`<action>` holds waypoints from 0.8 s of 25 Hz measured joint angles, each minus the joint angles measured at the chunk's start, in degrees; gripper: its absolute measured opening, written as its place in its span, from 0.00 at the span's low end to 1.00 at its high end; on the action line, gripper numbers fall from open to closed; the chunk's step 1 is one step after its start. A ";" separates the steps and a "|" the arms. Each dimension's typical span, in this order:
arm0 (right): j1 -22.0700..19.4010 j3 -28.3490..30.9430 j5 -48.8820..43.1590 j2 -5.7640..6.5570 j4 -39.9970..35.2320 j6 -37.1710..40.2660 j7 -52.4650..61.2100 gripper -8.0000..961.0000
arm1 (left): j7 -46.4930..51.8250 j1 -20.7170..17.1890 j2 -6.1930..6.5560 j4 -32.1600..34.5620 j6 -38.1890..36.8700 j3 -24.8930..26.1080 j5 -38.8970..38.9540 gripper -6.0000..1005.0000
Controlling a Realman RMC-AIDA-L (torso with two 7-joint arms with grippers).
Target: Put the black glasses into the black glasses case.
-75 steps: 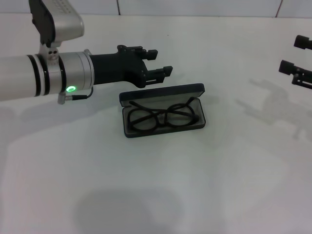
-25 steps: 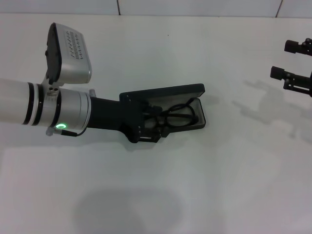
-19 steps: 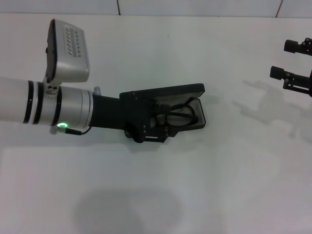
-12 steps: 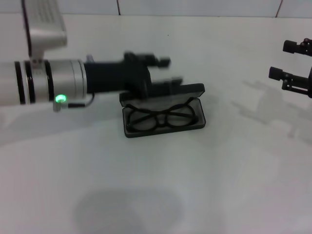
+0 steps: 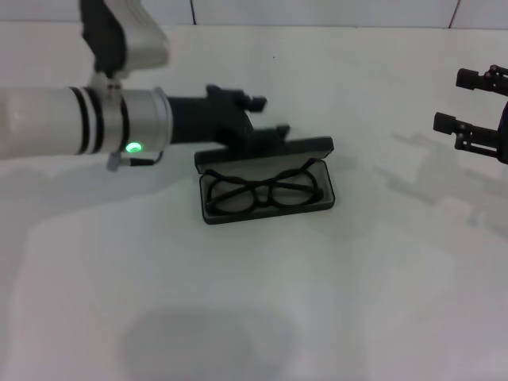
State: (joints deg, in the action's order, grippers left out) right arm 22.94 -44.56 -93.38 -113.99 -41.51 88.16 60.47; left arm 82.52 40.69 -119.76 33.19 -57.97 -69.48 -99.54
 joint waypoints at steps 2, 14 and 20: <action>0.00 0.00 -0.04 0.00 0.02 -0.01 -0.01 0.74 | -0.23 -0.30 0.00 0.40 0.01 -3.98 -0.11 0.64; 0.00 0.00 -0.07 0.00 0.03 -1.29 -1.38 0.74 | -4.27 -2.87 -0.39 0.49 -0.33 -6.20 0.01 0.64; 0.23 -0.87 -0.17 0.06 -0.15 -0.69 -1.42 0.74 | -7.35 -3.86 -0.34 0.89 -2.90 -6.07 4.27 0.64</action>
State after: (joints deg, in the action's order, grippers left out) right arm 23.18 -45.43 -93.55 -113.94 -41.67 87.47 59.06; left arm 75.17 36.83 -120.10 34.09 -60.87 -75.55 -95.28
